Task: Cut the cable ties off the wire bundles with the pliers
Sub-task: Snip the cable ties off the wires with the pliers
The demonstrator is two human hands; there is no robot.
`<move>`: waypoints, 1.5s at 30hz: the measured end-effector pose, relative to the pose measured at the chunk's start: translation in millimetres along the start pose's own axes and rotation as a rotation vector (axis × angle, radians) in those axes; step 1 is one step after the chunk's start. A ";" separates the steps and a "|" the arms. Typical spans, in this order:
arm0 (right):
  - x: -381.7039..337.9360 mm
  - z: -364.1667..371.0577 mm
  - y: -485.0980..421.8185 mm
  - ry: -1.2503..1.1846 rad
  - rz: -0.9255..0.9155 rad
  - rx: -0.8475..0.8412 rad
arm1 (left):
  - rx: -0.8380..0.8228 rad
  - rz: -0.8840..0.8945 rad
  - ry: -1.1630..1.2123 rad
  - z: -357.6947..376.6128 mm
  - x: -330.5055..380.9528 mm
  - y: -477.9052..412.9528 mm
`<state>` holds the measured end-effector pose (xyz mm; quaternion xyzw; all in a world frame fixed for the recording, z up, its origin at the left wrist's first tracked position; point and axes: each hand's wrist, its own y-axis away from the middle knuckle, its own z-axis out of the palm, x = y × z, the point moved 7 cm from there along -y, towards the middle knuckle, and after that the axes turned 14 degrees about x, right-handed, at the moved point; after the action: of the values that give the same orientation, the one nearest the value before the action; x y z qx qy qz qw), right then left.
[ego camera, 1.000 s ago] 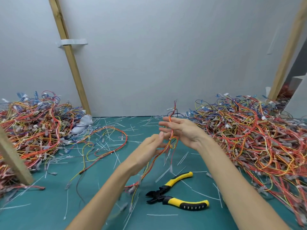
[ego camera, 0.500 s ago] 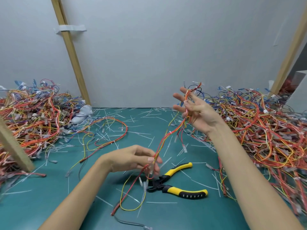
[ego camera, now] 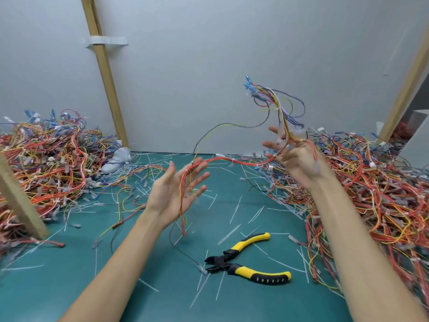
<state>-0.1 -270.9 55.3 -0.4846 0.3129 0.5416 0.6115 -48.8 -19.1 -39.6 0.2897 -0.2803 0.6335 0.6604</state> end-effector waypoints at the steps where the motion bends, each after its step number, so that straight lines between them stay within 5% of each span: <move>1: 7.1 -1.5 0.8 -0.045 0.034 0.007 | 0.027 -0.005 0.015 -4.0 -3.7 0.2; 8: 75.3 15.7 9.1 -0.476 0.328 -0.084 | 0.175 -0.059 0.053 -30.3 -22.6 -3.3; 13: 93.5 5.6 3.9 -0.270 0.286 -0.024 | 0.182 -0.034 0.073 -40.0 -19.6 -1.7; 28: 87.8 42.7 45.1 0.104 0.322 -0.648 | 0.112 -0.017 0.203 -22.0 -17.1 3.5; 33: 99.1 62.7 55.2 0.098 0.360 -0.708 | 0.134 -0.032 0.223 -13.7 -25.4 4.7; 41: 95.9 47.0 41.9 0.118 0.340 -0.470 | 0.138 -0.023 0.118 -13.1 -24.9 7.3; 45: 98.3 15.1 12.0 0.118 0.353 -0.056 | 0.107 -0.057 -0.165 -10.7 -24.0 8.3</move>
<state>7.5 -222.3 -31.9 -0.4697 0.4132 0.6196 0.4740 -58.0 -27.1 -64.3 0.3835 -0.2910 0.6027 0.6364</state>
